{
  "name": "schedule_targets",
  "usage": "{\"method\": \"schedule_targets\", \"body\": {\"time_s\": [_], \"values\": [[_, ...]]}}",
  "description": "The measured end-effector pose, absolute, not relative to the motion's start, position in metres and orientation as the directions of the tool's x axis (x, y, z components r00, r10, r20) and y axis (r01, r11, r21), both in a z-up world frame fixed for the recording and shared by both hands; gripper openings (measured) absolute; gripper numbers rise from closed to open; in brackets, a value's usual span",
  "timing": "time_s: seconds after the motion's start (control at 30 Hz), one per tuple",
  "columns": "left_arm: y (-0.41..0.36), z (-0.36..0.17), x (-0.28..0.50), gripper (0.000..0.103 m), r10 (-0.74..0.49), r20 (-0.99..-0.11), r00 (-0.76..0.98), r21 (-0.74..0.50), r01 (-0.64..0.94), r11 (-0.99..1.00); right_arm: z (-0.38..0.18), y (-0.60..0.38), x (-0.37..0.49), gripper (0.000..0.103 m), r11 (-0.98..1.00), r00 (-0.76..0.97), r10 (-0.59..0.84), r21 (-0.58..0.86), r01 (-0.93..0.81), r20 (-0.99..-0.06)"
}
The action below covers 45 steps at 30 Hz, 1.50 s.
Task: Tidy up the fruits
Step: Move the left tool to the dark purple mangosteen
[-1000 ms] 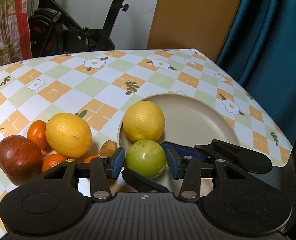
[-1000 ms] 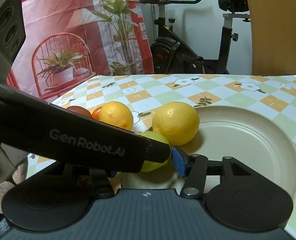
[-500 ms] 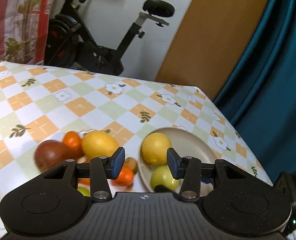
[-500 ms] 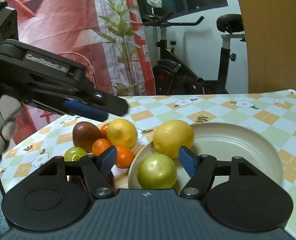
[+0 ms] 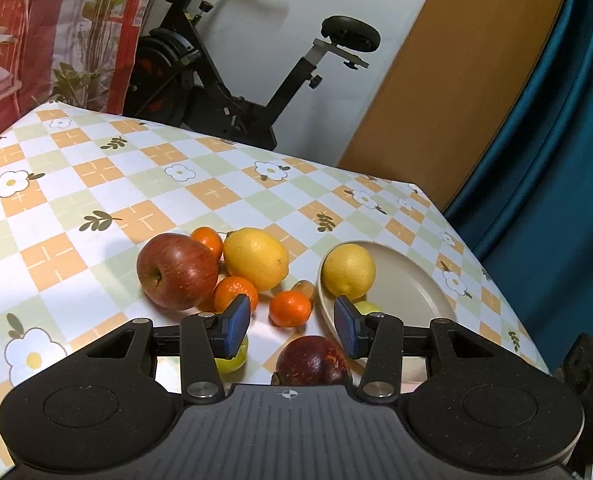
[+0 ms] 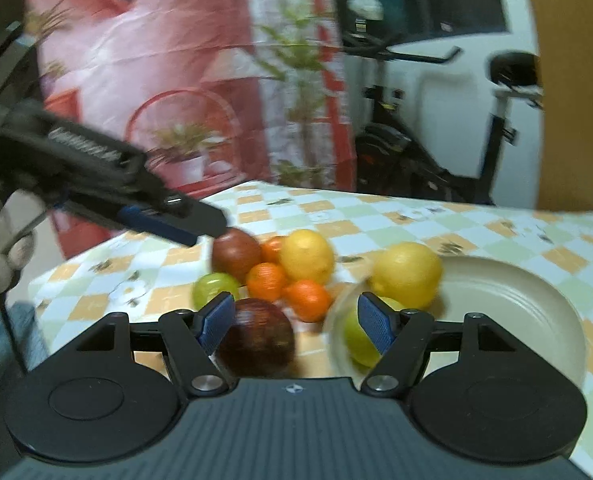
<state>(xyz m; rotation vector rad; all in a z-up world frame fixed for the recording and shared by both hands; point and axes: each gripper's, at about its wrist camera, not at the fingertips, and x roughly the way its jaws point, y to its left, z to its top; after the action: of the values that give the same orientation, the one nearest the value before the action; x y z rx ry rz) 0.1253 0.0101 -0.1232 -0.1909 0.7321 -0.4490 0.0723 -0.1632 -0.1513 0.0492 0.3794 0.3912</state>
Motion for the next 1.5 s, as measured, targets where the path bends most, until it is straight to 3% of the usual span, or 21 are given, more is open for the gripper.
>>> {"method": "schedule_targets", "body": {"time_s": [0.17,0.47,0.6,0.77,0.87,1.13,1.27,1.5], "values": [[0.010,-0.127,0.123,0.049,-0.460,-0.601,0.654,-0.323,0.327,0.888,-0.156,-0.133,0.066,0.071,0.897,0.824,0.410,0.008,-0.443,-0.392],[0.017,-0.133,0.121,0.049,-0.456,-0.610,0.648,-0.334,0.312,0.890,-0.170,-0.101,0.072,0.070,0.887,0.828,0.317,-0.165,-0.432,-0.463],[0.019,-0.136,0.122,0.049,-0.456,-0.612,0.646,-0.340,0.306,0.889,-0.173,-0.098,0.077,0.062,0.883,0.836,0.273,-0.222,-0.415,-0.476],[0.020,-0.137,0.122,0.049,-0.457,-0.611,0.646,-0.345,0.303,0.888,-0.175,-0.096,0.082,0.062,0.876,0.836,0.259,-0.246,-0.414,-0.484],[0.021,-0.135,0.121,0.049,-0.463,-0.608,0.645,-0.348,0.308,0.886,-0.170,-0.105,0.086,0.061,0.894,0.817,0.286,-0.167,-0.415,-0.501],[0.019,-0.134,0.121,0.049,-0.470,-0.606,0.642,-0.343,0.322,0.882,-0.161,-0.140,0.101,0.061,0.890,0.721,0.455,0.245,-0.385,-0.523],[0.020,-0.135,0.123,0.049,-0.465,-0.609,0.643,-0.345,0.313,0.885,-0.161,-0.154,0.106,0.062,0.877,0.711,0.477,0.330,-0.348,-0.518],[0.021,-0.135,0.123,0.049,-0.463,-0.607,0.646,-0.347,0.309,0.886,-0.156,-0.173,0.104,0.062,0.900,0.746,0.426,0.327,-0.289,-0.513]]}}
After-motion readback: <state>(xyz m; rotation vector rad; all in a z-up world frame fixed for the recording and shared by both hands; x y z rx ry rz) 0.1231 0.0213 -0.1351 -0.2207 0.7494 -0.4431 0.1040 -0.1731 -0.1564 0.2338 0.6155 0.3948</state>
